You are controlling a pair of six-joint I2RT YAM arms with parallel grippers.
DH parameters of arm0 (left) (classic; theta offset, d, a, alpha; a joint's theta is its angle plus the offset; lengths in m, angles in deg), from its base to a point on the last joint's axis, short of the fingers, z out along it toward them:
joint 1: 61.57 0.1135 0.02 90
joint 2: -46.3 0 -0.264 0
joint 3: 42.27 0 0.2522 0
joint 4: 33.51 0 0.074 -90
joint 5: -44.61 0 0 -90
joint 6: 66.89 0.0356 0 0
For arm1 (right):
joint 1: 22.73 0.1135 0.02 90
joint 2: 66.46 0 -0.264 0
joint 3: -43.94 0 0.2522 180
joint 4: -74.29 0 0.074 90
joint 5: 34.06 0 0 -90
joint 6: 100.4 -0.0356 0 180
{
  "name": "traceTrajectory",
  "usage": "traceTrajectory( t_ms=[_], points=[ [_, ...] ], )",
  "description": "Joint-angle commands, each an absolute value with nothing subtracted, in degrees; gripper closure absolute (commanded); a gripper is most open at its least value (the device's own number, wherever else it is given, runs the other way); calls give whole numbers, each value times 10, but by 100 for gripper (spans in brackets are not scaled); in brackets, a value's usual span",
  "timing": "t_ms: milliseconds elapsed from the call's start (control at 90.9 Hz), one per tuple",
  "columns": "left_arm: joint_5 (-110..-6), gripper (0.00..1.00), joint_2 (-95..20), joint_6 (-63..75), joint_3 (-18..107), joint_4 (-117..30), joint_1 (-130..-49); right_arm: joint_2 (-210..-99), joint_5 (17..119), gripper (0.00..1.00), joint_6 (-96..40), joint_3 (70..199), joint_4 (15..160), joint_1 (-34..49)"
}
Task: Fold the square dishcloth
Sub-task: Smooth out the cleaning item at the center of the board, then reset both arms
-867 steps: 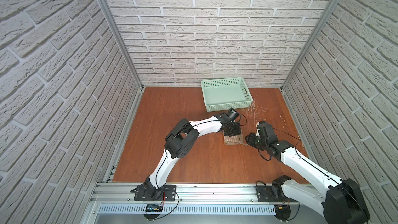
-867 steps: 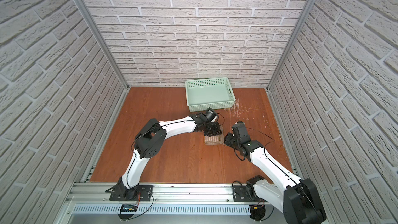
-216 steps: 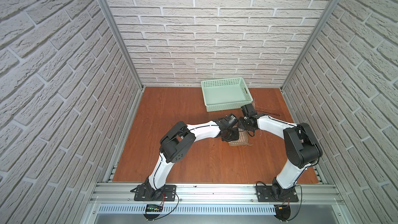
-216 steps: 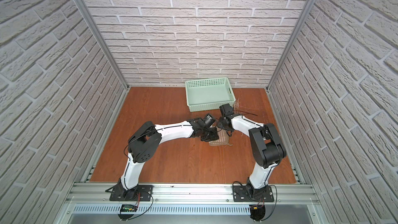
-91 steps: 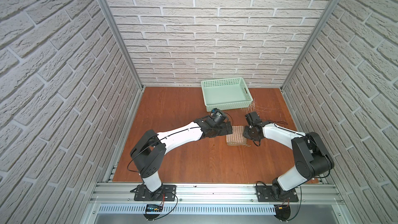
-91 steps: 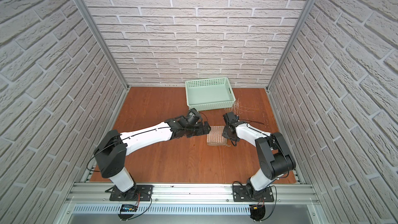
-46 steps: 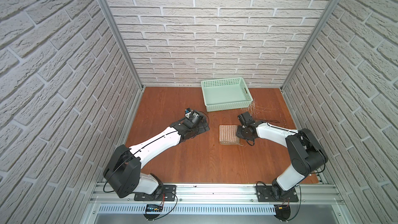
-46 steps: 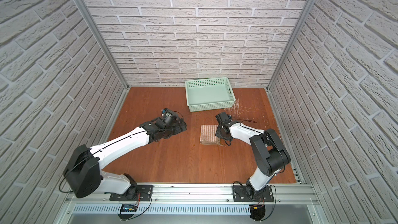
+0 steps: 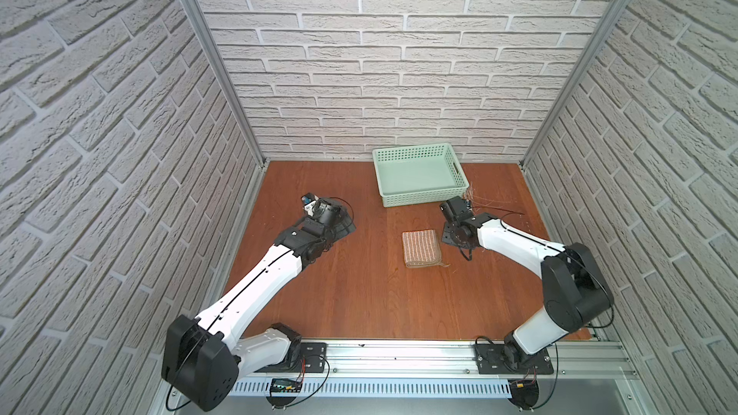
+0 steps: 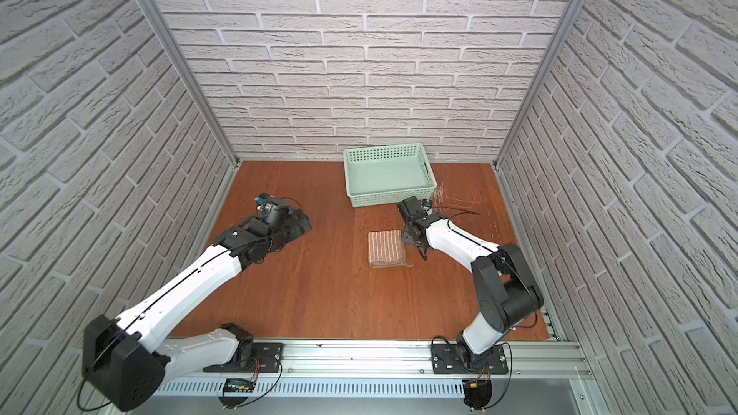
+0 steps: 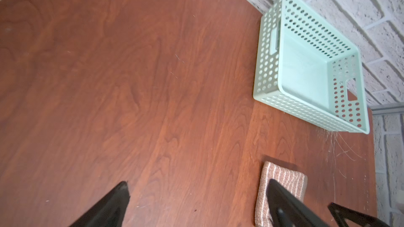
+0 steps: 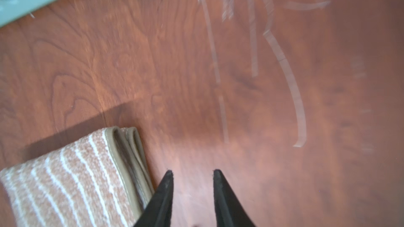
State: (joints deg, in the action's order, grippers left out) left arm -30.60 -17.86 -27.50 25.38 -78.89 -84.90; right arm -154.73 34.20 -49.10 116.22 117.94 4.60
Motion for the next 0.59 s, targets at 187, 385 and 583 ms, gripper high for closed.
traceTrajectory(
  t_ms=[187,385,583],
  points=[
    [-183,2,-101,-177,240,-798,-789,-1323,164,12,-412,1136,1185,18],
    [-116,2,-68,-84,181,-688,-775,-1218,94,6,-298,1045,1028,0],
    [-106,2,-36,47,78,-503,-761,-1155,111,0,-203,901,825,-33]
  ],
)
